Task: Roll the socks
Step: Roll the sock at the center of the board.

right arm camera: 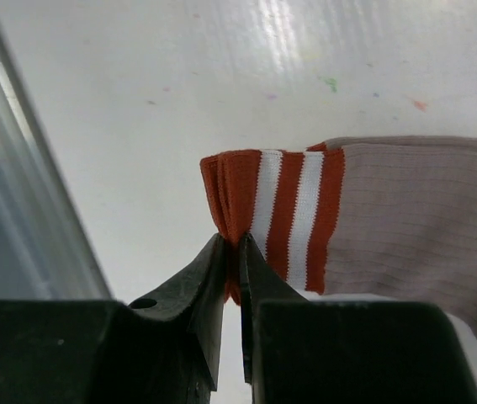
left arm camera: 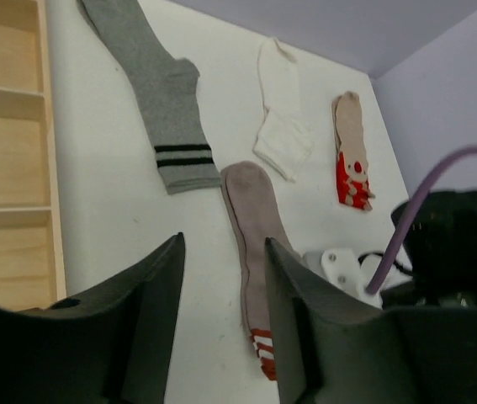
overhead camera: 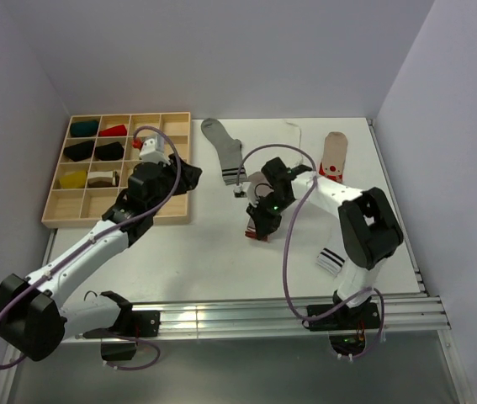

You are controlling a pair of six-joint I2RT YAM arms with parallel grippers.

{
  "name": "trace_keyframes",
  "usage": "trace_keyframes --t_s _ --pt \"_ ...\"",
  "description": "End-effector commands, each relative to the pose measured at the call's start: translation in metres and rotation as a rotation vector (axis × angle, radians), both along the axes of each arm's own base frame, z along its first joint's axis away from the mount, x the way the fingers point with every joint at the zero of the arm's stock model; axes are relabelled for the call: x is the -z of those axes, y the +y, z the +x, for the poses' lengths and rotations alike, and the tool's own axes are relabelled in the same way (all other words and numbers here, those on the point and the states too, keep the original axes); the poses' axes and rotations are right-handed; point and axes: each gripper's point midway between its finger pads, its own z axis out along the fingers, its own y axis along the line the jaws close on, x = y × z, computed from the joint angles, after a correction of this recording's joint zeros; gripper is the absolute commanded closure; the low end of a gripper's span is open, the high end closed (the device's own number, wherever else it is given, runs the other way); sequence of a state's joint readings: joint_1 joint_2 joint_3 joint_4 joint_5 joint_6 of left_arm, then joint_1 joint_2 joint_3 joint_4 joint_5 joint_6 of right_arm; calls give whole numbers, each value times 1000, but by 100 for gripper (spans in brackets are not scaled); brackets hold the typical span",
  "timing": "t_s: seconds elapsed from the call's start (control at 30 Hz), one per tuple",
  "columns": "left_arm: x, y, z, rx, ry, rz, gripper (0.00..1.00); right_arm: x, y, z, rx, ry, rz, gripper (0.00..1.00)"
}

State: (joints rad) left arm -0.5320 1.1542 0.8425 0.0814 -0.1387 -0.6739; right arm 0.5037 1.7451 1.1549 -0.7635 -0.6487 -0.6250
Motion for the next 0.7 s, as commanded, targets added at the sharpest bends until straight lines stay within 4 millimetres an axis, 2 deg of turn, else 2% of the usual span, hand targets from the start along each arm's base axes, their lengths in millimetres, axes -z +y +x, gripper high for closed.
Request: trace_keyframes --t_s 0.0,0.07,0.13,0.17,0.23,0.27,0.33,0.37,0.43,0.47,0.53,0.57,0.63,0.67 --pt "0 -26 -11 136 -59 -36 56 -18 4 -34 -20 284 96 94" --pt "5 -41 -17 194 -81 -19 59 -14 4 -38 -19 369 94 94" --pt "22 -56 -23 254 -73 19 61 -12 2 -38 -18 420 114 94" --pt "36 -73 -32 324 -54 33 61 -18 2 -40 -14 474 123 94" --pt "44 -88 -37 380 -70 49 62 -8 -1 -37 11 545 115 94" --pt "59 -101 -43 428 -50 64 62 -11 -2 -36 20 576 122 94" --pt "67 -119 -52 499 -52 60 63 -4 -4 -32 48 634 137 94" --pt "80 -127 -57 546 -30 66 65 -5 -5 -29 59 651 145 94" --pt "86 -138 -63 592 -34 60 65 1 -9 -24 89 685 150 94" --pt "98 -141 -65 611 -17 70 66 3 -11 -23 101 697 148 94" --pt "103 -150 -73 667 -28 64 65 8 -13 -22 117 717 137 94" --pt "112 -155 -76 691 -17 69 64 10 -15 -21 126 722 134 94" --pt "116 -164 -85 762 -26 60 60 13 -16 -21 132 728 129 94" --pt "126 -168 -87 788 -6 64 59 15 -16 -20 140 730 129 94"
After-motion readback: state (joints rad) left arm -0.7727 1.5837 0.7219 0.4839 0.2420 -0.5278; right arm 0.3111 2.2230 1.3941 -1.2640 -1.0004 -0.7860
